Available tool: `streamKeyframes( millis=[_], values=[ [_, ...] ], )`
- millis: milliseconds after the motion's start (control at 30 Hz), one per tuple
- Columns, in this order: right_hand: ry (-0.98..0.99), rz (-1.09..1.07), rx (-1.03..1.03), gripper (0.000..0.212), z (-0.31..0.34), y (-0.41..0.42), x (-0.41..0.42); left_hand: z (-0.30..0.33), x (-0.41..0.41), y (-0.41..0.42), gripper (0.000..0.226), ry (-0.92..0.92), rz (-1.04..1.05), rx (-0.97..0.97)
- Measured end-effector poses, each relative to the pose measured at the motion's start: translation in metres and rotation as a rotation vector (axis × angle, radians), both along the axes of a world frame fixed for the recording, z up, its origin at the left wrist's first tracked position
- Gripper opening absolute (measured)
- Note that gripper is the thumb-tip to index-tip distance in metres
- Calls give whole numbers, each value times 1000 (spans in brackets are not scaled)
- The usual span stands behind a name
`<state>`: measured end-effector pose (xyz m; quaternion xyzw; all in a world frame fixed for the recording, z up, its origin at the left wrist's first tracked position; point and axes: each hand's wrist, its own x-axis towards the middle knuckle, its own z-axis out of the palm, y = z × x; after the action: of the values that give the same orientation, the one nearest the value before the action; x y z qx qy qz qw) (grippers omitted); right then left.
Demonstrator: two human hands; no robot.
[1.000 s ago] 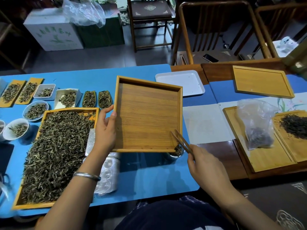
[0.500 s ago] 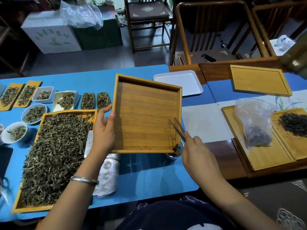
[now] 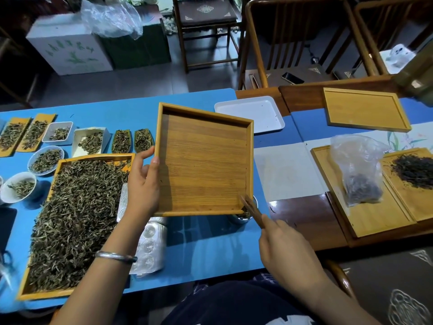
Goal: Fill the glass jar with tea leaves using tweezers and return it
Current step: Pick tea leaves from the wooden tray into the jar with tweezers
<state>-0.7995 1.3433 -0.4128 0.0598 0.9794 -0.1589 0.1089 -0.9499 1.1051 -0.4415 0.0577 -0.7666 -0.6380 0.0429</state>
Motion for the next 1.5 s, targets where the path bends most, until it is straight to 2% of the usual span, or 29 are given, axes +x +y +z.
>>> streamKeyframes(
  millis=[133, 367, 600, 700, 900, 1067, 1233, 1400, 1500],
  values=[
    [76, -29, 53, 46, 4, -1, -15, 1, 2, 0, 25, 2, -9, -6],
    [-14, 26, 288, 53, -5, -15, -39, 2, 2, 0, 25, 7, 3, -25],
    [-79, 88, 307, 58, -14, -11, -10, -3, 1, -2, 26, -7, 10, -10],
    [-103, 84, 228, 54, -12, -6, 4, -6, 0, -2, 26, -18, 15, -10],
    [-66, -41, -22, 32, 2, 13, 16, -4, -2, -3, 31, -60, 2, 9],
    [157, -179, -276, 33, 3, 25, 21, -7, -3, -4, 26, -83, 6, 20],
    [282, -302, -372, 21, -17, 29, -20, -13, -1, -5, 17, -103, 44, 28],
    [273, -441, -567, 31, -33, 24, -79, -13, 6, -7, 20, -143, 110, 44],
    [218, -391, -646, 33, -41, 23, -105, -12, 9, -15, 24, -180, 147, 36]
  ],
)
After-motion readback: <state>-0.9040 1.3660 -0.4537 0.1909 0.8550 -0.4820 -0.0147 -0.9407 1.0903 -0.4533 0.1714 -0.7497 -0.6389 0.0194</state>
